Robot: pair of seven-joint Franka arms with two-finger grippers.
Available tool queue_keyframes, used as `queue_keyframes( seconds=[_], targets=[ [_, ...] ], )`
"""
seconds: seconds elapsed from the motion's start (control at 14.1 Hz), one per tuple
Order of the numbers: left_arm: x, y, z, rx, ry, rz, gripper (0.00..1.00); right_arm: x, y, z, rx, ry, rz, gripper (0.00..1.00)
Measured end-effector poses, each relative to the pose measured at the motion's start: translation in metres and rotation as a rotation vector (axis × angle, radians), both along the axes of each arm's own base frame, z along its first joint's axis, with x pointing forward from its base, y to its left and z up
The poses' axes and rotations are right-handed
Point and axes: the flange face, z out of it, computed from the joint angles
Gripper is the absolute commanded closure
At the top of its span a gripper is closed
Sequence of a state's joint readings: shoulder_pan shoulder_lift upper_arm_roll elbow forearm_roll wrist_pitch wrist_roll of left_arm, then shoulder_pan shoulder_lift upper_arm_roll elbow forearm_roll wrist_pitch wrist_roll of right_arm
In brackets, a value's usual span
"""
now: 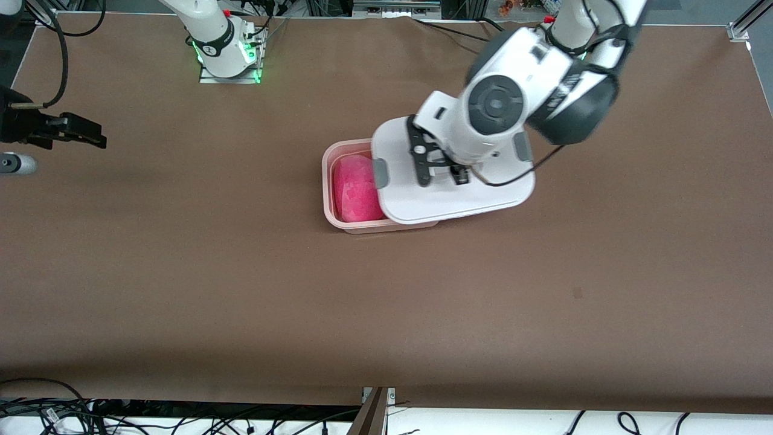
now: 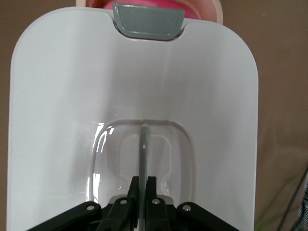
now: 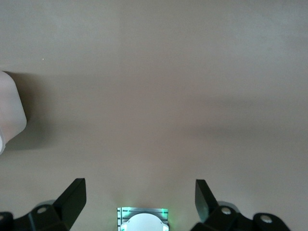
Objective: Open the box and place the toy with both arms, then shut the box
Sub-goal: 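Lower the held lid onto the box with the left gripper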
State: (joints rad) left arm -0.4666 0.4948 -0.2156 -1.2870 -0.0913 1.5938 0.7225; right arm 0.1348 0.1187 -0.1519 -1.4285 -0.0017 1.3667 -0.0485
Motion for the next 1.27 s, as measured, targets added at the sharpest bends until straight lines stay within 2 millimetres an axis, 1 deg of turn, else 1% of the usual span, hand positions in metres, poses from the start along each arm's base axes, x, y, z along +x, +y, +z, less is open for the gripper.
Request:
queue_keyframes(
  seconds=[0.07, 0.14, 0.35, 0.42, 0.57, 0.71, 0.85, 0.92, 1.06, 1.27],
  targets=[
    [-0.006, -0.02, -0.01, -0.014, -0.017, -0.012, 1.0, -0.004, -0.002, 0.001, 0.001, 0.001, -0.002, 0.0],
    [-0.009, -0.034, -0.022, -0.027, -0.029, -0.019, 1.0, -0.007, -0.005, 0.001, 0.002, 0.0, -0.007, 0.0],
    [-0.009, -0.06, -0.062, -0.05, -0.044, -0.033, 1.0, -0.006, -0.032, -0.006, 0.004, -0.023, -0.048, 0.0],
    [-0.011, -0.068, -0.072, -0.055, -0.053, -0.041, 1.0, -0.007, -0.035, -0.008, 0.004, -0.019, -0.051, 0.0],
    [-0.013, -0.08, -0.085, -0.066, -0.076, -0.051, 1.0, -0.008, -0.026, -0.008, 0.006, -0.008, -0.035, 0.0],
    [-0.012, -0.082, -0.092, -0.07, -0.081, -0.048, 1.0, -0.013, -0.019, -0.009, 0.008, 0.028, -0.024, 0.0],
    [-0.011, -0.081, -0.099, -0.062, -0.074, -0.041, 1.0, -0.019, -0.019, -0.007, 0.01, 0.051, -0.025, 0.0],
    [-0.011, -0.081, -0.104, -0.056, -0.067, -0.039, 1.0, -0.02, -0.019, -0.005, 0.01, 0.049, -0.022, 0.0],
    [-0.014, -0.08, -0.113, -0.045, -0.055, -0.036, 1.0, -0.02, -0.01, -0.007, 0.011, 0.052, -0.007, 0.0],
    [-0.015, -0.081, -0.113, -0.04, -0.054, -0.014, 1.0, -0.018, -0.002, -0.009, 0.011, 0.055, 0.009, 0.0]
  ],
)
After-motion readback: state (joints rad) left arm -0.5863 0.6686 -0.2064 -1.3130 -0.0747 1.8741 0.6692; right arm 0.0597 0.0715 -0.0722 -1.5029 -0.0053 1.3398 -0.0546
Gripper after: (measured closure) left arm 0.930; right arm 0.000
